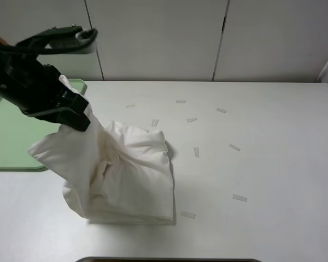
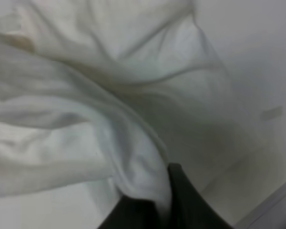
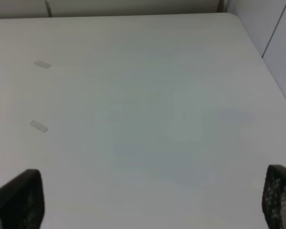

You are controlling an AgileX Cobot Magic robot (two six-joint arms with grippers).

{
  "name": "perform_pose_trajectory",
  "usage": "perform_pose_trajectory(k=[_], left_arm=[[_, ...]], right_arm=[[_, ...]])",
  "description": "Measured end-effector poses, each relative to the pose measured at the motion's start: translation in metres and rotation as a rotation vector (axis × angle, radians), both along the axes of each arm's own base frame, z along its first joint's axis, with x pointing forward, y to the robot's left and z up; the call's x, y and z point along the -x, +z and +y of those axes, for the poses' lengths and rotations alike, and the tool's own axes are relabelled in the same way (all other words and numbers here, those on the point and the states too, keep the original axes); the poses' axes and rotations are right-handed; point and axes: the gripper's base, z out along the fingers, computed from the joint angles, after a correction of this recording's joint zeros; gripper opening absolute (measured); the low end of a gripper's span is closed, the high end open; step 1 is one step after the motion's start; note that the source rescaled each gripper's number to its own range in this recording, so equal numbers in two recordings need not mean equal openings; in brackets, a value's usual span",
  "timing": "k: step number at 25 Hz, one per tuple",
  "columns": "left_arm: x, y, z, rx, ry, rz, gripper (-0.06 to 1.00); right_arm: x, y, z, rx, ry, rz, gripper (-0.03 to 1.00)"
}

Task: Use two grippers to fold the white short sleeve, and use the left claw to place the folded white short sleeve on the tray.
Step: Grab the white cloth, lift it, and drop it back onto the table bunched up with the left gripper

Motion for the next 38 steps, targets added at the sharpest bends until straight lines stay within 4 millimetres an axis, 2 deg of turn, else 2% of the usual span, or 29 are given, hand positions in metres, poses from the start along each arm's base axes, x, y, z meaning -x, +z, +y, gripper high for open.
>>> perform_pose_trajectory(k=[8, 9, 18, 25, 26, 27, 28, 29, 31, 33, 38], left_arm=[[-0.007, -0.043, -0.048, -0.026, -0.113, 0.021, 0.02], [-0.007, -0.043, -0.048, -0.026, -0.113, 0.021, 0.02], [0.002, -0.087, -0.089, -0.077, -0.218, 0.055, 0.02], [0.001, -0.089, -0.098, -0.060, -0.220, -0.002, 0.05], [0.000, -0.089, -0.098, -0.057, -0.217, -0.010, 0.08], [-0.002, -0.088, -0.099, -0.049, -0.209, -0.027, 0.27], [-0.002, -0.088, -0.099, -0.049, -0.209, -0.027, 0.27], [-0.002, -0.088, -0.099, -0.046, -0.207, -0.035, 0.40], [-0.004, -0.088, -0.099, -0.041, -0.202, -0.049, 0.73], [-0.005, -0.087, -0.100, -0.039, -0.200, -0.064, 0.94], [-0.003, -0.076, -0.098, -0.025, -0.214, -0.093, 1.00]], right_arm=[[0.000, 0.000, 0.000, 0.000, 0.000, 0.000, 1.00], [0.000, 0.000, 0.000, 0.000, 0.000, 0.000, 1.00], [0.000, 0.000, 0.000, 0.000, 0.000, 0.000, 1.00], [0.000, 0.000, 0.000, 0.000, 0.000, 0.000, 1.00], [0.000, 0.000, 0.000, 0.000, 0.000, 0.000, 1.00], [0.000, 0.000, 0.000, 0.000, 0.000, 0.000, 1.00], [0.000, 0.000, 0.000, 0.000, 0.000, 0.000, 1.00], [0.000, 0.000, 0.000, 0.000, 0.000, 0.000, 1.00], [0.000, 0.000, 0.000, 0.000, 0.000, 0.000, 1.00], [0.000, 0.000, 0.000, 0.000, 0.000, 0.000, 1.00], [0.000, 0.000, 0.000, 0.000, 0.000, 0.000, 1.00]])
